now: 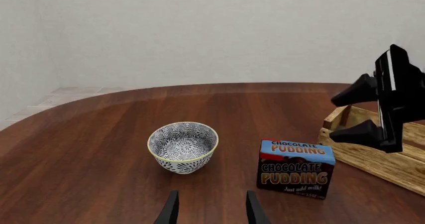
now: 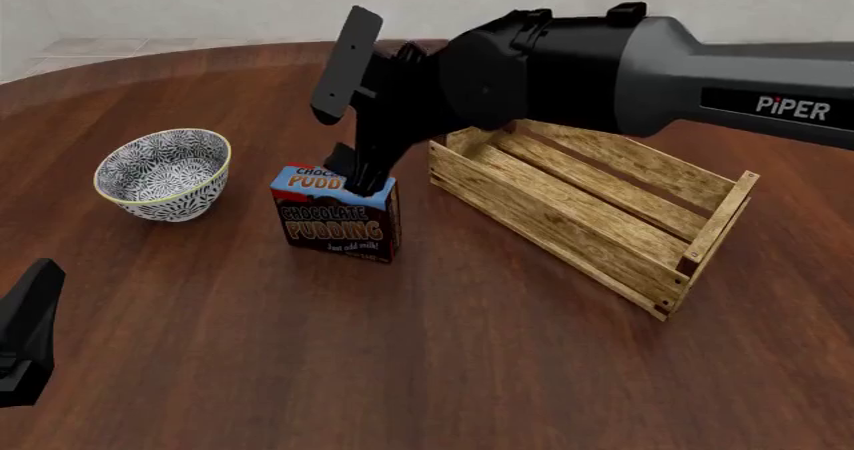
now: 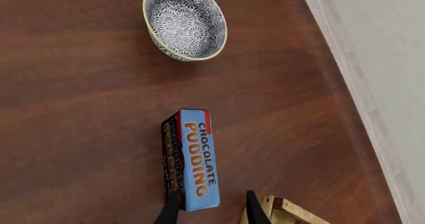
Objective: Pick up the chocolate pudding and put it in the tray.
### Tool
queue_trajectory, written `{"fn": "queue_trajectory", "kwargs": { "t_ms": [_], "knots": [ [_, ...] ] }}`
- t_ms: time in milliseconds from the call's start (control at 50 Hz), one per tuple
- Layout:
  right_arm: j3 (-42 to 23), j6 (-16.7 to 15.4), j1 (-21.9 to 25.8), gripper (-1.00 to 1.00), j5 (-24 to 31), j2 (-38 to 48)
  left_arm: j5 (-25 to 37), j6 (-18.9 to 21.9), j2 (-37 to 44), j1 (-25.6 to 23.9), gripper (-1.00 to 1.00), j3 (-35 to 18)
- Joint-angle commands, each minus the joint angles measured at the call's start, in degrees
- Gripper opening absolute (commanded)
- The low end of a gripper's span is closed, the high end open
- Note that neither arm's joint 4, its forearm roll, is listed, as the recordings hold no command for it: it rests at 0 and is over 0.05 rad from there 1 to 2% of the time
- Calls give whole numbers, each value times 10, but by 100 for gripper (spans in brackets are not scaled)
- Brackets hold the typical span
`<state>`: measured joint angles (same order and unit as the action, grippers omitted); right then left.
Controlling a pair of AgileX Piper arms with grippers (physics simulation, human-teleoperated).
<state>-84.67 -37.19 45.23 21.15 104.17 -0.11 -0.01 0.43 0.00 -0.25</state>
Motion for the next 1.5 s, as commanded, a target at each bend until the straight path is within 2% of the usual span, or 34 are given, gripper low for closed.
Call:
{"fn": "queue_trajectory", "kwargs": {
  "t_ms": [20,660,1000,1500],
  "knots": [
    [5,-9,5,100,7,1,0,0,0,0,100,0],
    [-10,-25,-2,100,28,16,0,0,0,0,100,0],
    [-8,-15,6,100,20,27,0,0,0,0,100,0],
    [-14,-20,3,100,21,40,0,0,0,0,100,0]
  ]
}}
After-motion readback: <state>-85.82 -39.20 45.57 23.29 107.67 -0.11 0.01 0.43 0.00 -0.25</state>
